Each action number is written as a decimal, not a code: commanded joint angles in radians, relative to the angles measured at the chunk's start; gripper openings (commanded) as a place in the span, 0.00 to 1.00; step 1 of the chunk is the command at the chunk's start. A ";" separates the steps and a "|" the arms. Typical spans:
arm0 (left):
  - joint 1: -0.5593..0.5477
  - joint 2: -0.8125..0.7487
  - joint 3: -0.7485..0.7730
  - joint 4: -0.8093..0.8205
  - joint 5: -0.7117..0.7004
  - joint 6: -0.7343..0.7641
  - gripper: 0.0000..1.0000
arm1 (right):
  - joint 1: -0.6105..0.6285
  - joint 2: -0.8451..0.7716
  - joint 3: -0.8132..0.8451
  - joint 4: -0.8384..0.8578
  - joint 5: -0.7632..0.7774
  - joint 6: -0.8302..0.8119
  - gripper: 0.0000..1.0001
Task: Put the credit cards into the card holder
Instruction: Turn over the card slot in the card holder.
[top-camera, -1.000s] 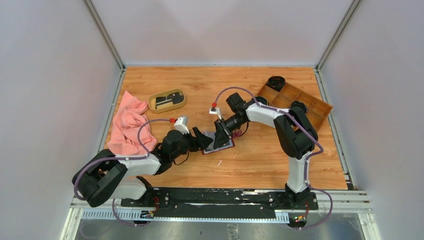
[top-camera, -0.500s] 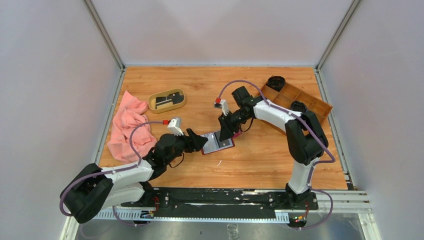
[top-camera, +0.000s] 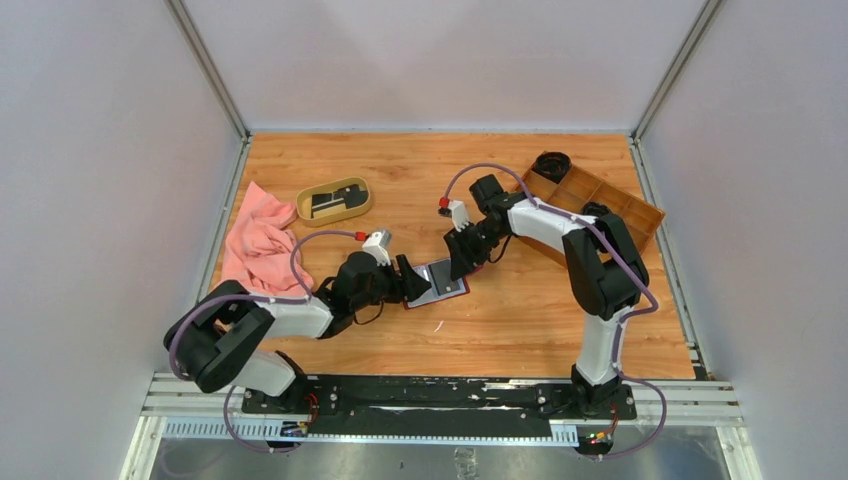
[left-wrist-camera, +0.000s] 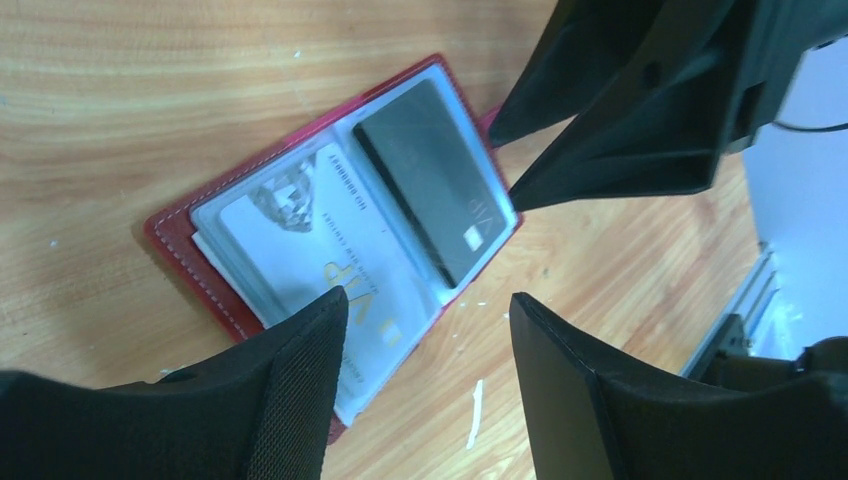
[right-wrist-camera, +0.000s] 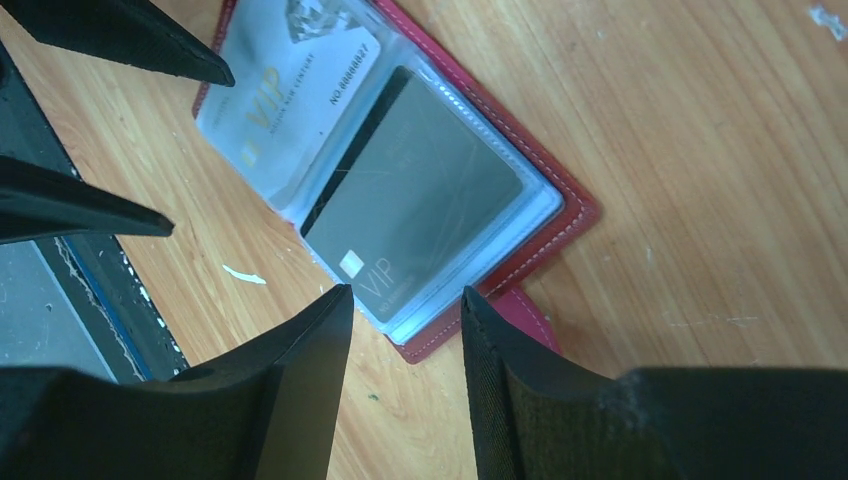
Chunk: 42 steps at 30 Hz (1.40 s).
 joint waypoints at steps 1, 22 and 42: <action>0.004 0.070 0.020 0.013 0.002 0.032 0.63 | -0.018 0.034 0.011 -0.010 0.019 0.035 0.48; 0.009 0.218 0.009 0.013 -0.037 0.033 0.53 | -0.037 -0.050 -0.001 0.001 0.001 0.021 0.46; 0.009 0.213 0.007 0.013 -0.023 0.034 0.53 | -0.037 0.109 0.007 -0.002 -0.086 0.080 0.46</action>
